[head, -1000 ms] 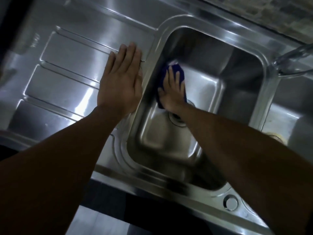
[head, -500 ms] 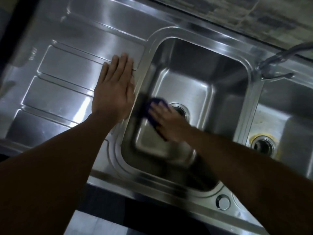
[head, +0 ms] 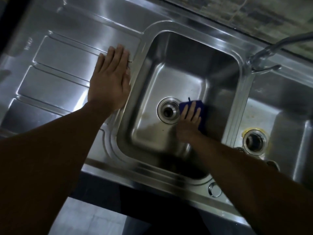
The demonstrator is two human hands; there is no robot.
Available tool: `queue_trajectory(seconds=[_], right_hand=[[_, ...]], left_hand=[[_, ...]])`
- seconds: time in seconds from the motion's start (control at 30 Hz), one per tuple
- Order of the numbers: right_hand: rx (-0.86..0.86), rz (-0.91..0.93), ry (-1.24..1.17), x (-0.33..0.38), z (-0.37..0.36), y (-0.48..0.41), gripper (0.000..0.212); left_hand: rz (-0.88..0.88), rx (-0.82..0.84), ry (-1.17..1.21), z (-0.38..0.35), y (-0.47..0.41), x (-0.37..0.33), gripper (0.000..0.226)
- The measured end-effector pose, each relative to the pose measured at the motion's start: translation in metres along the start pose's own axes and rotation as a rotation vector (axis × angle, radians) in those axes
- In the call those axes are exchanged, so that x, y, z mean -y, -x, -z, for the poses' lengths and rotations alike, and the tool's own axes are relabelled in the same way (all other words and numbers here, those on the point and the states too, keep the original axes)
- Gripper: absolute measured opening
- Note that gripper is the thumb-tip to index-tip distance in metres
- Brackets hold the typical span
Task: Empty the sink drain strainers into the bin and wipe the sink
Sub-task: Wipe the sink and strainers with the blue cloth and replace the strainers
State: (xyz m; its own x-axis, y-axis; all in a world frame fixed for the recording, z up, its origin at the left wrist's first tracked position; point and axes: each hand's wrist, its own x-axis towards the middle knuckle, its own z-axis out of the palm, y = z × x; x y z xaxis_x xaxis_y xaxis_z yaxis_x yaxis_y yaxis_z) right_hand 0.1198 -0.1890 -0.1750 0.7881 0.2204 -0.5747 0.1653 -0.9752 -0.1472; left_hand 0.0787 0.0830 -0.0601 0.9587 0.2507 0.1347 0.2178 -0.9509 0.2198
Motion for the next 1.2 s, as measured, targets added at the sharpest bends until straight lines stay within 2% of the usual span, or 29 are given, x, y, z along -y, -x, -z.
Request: queue_trajectory(seconds=[0.07,0.13,0.2,0.3,0.4,0.53,0.63,0.73,0.83,0.9,0.97,1.1,1.2], right_hand=[[0.130,-0.035,0.009,0.011,-0.022,0.037,0.074],[0.286,-0.009,0.172,0.010,-0.031,0.060,0.084],[0.459,0.142,0.313,-0.001,-0.018,0.060,0.097],[0.604,0.449,0.383,-0.014,0.005,0.056,0.101],[0.592,0.783,0.434,0.003,0.002,0.055,0.092],[0.418,0.917,0.413,0.035,-0.014,0.039,0.086],[0.398,0.937,0.328,0.020,-0.016,0.038,0.069],[0.438,0.908,0.340,-0.005,-0.003,0.041,0.072],[0.509,0.779,0.397,-0.005,0.021,0.052,0.071],[0.505,0.693,0.484,0.003,0.041,0.066,0.056],[0.517,0.586,0.453,0.006,0.060,0.081,0.041],[0.524,0.392,0.339,-0.004,0.101,0.102,0.036],[0.428,0.397,0.220,-0.018,0.125,0.112,0.029]], left_hand=[[0.006,0.013,-0.006,0.001,0.000,-0.001,0.055],[0.004,0.020,-0.013,0.001,-0.001,-0.001,0.055],[0.005,0.033,-0.017,0.001,-0.001,0.000,0.055],[0.007,0.041,-0.022,0.002,-0.001,-0.002,0.055],[0.025,0.038,-0.023,0.003,0.002,-0.006,0.054],[0.076,0.029,-0.026,0.002,0.011,-0.011,0.056],[0.096,0.068,-0.001,0.005,0.030,-0.024,0.057],[0.070,0.122,0.038,0.008,0.054,-0.044,0.061],[0.059,0.185,0.048,0.013,0.073,-0.065,0.065],[0.047,0.224,0.041,0.017,0.085,-0.079,0.066],[0.044,0.255,0.047,0.019,0.096,-0.094,0.064],[0.027,0.259,0.054,0.023,0.109,-0.121,0.064],[0.039,0.293,0.068,0.025,0.111,-0.146,0.066]])
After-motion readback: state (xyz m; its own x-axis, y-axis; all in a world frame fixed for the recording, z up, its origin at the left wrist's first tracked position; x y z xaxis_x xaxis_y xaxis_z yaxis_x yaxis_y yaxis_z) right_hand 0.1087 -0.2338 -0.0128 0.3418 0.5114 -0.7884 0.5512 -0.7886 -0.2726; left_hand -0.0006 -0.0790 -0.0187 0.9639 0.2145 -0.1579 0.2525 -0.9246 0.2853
